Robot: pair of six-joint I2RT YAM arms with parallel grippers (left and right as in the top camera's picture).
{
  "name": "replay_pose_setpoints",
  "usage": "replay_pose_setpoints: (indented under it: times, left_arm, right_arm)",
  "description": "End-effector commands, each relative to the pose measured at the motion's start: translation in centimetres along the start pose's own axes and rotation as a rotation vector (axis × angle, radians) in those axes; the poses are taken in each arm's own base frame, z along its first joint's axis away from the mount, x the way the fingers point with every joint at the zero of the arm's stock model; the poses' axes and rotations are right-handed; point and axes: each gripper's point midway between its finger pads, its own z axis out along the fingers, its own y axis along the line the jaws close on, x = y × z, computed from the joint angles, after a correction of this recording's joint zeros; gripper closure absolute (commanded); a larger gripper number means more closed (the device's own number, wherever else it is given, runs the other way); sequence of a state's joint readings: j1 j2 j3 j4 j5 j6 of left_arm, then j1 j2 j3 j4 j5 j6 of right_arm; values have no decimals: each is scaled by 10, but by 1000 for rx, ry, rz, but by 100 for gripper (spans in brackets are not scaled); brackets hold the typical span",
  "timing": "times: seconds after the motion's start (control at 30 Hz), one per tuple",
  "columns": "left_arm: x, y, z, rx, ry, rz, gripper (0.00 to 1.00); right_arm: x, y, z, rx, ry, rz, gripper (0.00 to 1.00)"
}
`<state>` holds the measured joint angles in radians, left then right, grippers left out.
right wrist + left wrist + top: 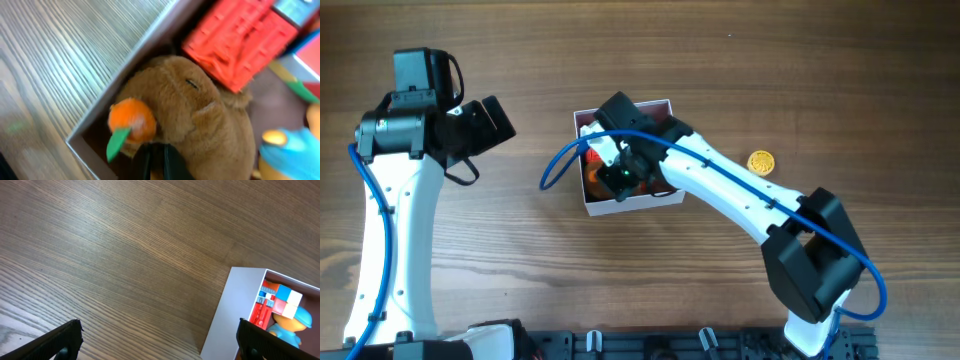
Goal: Pack container
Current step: 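Press the plush bear down into the box with the right gripper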
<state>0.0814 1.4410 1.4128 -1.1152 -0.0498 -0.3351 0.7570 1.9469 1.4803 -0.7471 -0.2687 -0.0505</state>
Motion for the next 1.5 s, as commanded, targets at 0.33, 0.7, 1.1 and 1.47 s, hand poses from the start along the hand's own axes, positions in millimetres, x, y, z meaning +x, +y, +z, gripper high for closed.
replay_pose_setpoints:
  times: [0.33, 0.7, 1.1, 1.47]
  left_arm:
    - [3, 0, 4, 7, 18, 8, 0]
    - [4, 0, 4, 5, 22, 9, 0]
    - [4, 1, 4, 5, 25, 8, 0]
    - [4, 1, 4, 5, 25, 8, 0]
  right_arm:
    - [18, 16, 45, -95, 75, -116, 79]
    - [29, -37, 52, 155, 116, 187, 75]
    - [50, -77, 49, 189, 186, 161, 68]
    - [45, -68, 53, 165, 197, -141, 64]
